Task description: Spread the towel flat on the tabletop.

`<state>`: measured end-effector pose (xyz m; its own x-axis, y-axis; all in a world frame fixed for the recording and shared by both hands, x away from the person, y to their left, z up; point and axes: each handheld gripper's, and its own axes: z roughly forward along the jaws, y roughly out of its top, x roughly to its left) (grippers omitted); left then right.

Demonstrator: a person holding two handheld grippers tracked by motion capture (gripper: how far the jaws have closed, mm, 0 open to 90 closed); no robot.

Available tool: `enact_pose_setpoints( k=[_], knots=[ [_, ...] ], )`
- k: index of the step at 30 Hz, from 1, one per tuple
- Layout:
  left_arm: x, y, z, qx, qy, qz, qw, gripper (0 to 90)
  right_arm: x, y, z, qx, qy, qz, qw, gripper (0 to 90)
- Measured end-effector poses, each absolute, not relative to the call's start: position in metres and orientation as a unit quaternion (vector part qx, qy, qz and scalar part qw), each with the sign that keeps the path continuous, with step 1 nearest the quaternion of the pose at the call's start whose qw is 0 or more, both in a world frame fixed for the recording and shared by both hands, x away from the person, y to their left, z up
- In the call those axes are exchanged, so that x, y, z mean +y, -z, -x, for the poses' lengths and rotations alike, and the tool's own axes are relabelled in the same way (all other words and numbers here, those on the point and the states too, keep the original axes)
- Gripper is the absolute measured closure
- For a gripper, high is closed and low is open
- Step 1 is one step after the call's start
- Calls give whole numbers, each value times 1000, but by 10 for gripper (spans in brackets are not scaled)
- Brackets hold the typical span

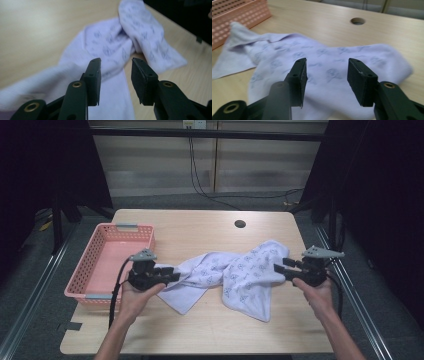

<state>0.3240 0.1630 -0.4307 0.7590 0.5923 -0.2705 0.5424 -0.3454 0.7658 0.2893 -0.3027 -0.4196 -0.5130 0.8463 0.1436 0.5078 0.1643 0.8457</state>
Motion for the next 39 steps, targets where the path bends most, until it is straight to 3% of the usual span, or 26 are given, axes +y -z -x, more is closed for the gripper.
enact_pose_setpoints(
  k=[5,13,17,18,19,21,22,24,25,26,30,33,37,39],
  knots=[
    [151,474,-315,338,9,-852,401,600,-281,441,-264,764,-455,-434,146,428],
    [145,494,-314,323,-8,-870,373,585,-271,477,-251,792,-419,-428,114,366],
    [140,495,-312,315,-15,-875,367,812,-266,487,-259,800,-411,-425,97,374],
    [137,496,-309,311,-3,-874,373,812,-265,489,-261,803,-405,-425,97,374],
    [133,496,-307,305,1,-877,370,875,-262,495,-265,813,-385,-425,101,387],
    [124,495,-301,298,5,-880,369,882,-261,497,-266,816,-379,-425,104,419],
    [113,496,-295,281,19,-884,373,883,-263,501,-270,821,-371,-421,109,537],
    [102,496,-291,276,32,-884,375,884,-266,500,-275,820,-367,-425,111,692],
    [102,496,-291,276,32,-884,375,883,-266,500,-275,820,-367,-425,111,692],
    [95,497,-290,269,38,-885,377,883,-272,501,-282,814,-365,-437,119,769],
    [65,498,-287,260,57,-885,381,882,-284,502,-299,801,-352,-459,153,803],
    [49,498,-281,240,66,-890,382,850,-290,503,-307,794,-348,-472,163,800],
    [36,483,-268,212,83,-886,404,810,-295,496,-304,784,-362,-472,178,610],
    [41,478,-267,206,82,-883,414,801,-296,490,-300,776,-378,-473,176,588]
  ],
)
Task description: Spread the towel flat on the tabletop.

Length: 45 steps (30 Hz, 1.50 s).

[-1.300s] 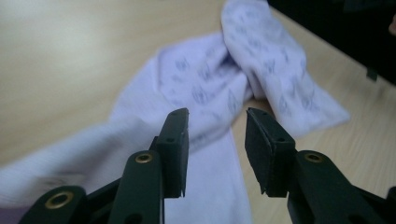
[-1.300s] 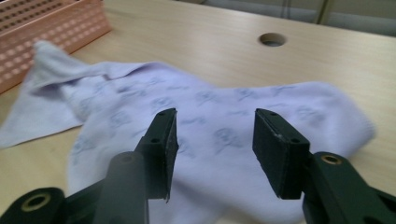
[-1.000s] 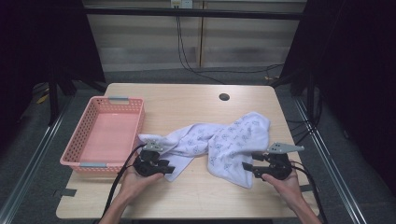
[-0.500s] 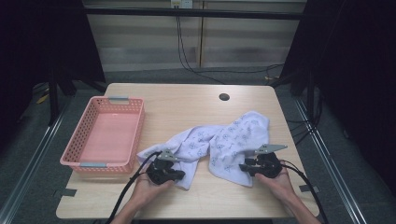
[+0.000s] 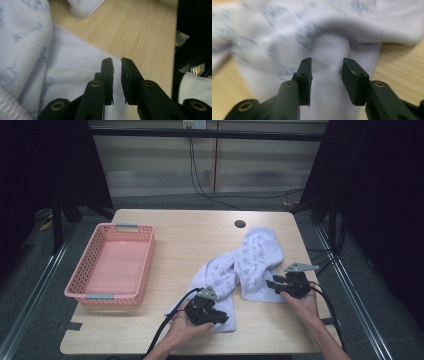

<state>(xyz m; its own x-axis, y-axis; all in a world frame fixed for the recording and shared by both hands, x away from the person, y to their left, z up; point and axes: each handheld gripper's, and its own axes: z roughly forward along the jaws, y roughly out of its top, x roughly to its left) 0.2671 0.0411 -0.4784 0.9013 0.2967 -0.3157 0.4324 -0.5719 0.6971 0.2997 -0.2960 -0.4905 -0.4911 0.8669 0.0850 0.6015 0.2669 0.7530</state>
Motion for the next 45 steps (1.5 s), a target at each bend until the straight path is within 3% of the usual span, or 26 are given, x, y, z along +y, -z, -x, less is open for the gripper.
enact_pose_setpoints(
  k=[3,8,11,15,18,19,25,29,36,38,39,40,42,43,45],
  knots=[
    [70,464,-269,222,57,-869,438,796,-291,473,-274,777,-411,-448,162,476],
    [114,458,-268,251,7,-866,432,792,-279,469,-249,790,-419,-422,149,479],
    [126,476,-274,260,-9,-878,401,725,-264,475,-226,804,-420,-404,120,490],
    [121,490,-281,257,-8,-893,369,774,-246,483,-216,802,-433,-403,78,501],
    [119,492,-285,267,8,-889,372,828,-235,483,-214,814,-427,-382,98,547],
    [118,492,-283,270,10,-888,372,835,-221,488,-215,822,-430,-366,74,568],
    [112,492,-274,267,30,-887,376,844,-188,499,-215,853,-400,-331,62,515],
    [112,489,-271,256,41,-885,386,817,-183,502,-219,858,-400,-319,55,435],
    [106,486,-260,219,38,-896,384,715,-180,503,-215,872,-387,-288,84,427],
    [102,489,-258,208,38,-900,380,632,-178,503,-211,875,-382,-282,95,468],
    [99,489,-257,198,40,-904,376,552,-178,502,-210,878,-381,-275,92,573],
    [99,489,-257,198,40,-904,376,539,-178,502,-210,878,-381,-275,92,573],
    [96,489,-255,191,26,-909,371,535,-177,501,-208,876,-382,-282,87,686],
    [95,488,-254,193,16,-911,364,630,-178,500,-209,876,-380,-284,82,785],
    [95,484,-257,186,-20,-919,347,802,-182,500,-212,873,-380,-295,77,831]
  ],
)
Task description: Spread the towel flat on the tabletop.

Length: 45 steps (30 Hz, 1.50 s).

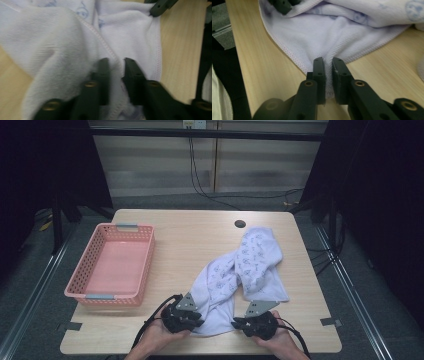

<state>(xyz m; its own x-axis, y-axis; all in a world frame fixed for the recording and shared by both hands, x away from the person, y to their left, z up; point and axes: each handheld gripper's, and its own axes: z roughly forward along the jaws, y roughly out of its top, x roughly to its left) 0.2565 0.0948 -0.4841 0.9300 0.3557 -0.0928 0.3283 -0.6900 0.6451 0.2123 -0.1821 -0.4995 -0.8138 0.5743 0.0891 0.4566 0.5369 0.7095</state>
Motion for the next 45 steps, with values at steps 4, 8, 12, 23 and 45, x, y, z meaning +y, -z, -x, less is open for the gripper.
enact_pose_setpoints(
  k=[4,8,12,23,45],
  knots=[
    [106,473,-270,225,-1,-888,401,890,-201,493,-220,860,-384,-325,84,860],
    [128,452,-280,258,-19,-845,467,891,-231,481,-223,830,-413,-365,88,861],
    [144,443,-283,284,-20,-820,496,893,-258,475,-220,812,-422,-392,95,863],
    [185,467,-244,305,14,-838,453,855,-300,476,-198,803,-409,-422,98,845],
    [151,492,-253,256,12,-894,367,574,-300,477,-204,800,-410,-428,98,834]
  ],
)
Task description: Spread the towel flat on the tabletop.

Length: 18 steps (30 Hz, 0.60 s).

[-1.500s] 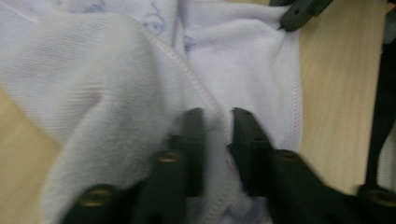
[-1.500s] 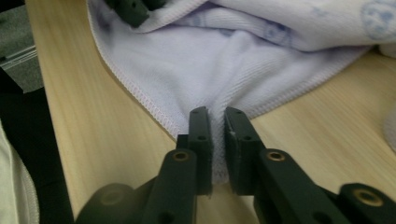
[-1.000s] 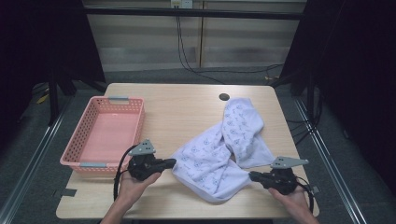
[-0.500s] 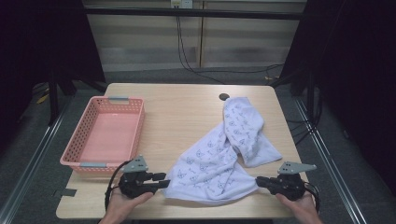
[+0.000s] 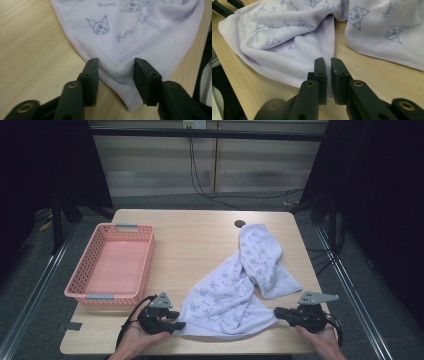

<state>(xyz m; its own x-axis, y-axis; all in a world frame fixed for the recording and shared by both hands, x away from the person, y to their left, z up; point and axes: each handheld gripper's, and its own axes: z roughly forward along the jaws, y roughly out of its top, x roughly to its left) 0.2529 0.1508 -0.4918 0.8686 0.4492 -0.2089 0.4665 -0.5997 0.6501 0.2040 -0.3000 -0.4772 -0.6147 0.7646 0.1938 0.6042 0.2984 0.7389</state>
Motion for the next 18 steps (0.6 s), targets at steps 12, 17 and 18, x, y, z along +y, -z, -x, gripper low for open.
enact_pose_setpoints(
  k=[12,17,18],
  knots=[
    [152,460,-284,283,51,-833,473,845,-309,461,-217,754,-471,-449,87,874],
    [152,421,-317,297,24,-797,526,846,-328,427,-240,709,-516,-464,125,878],
    [153,412,-324,298,14,-792,533,847,-331,419,-246,697,-529,-467,128,879]
  ],
)
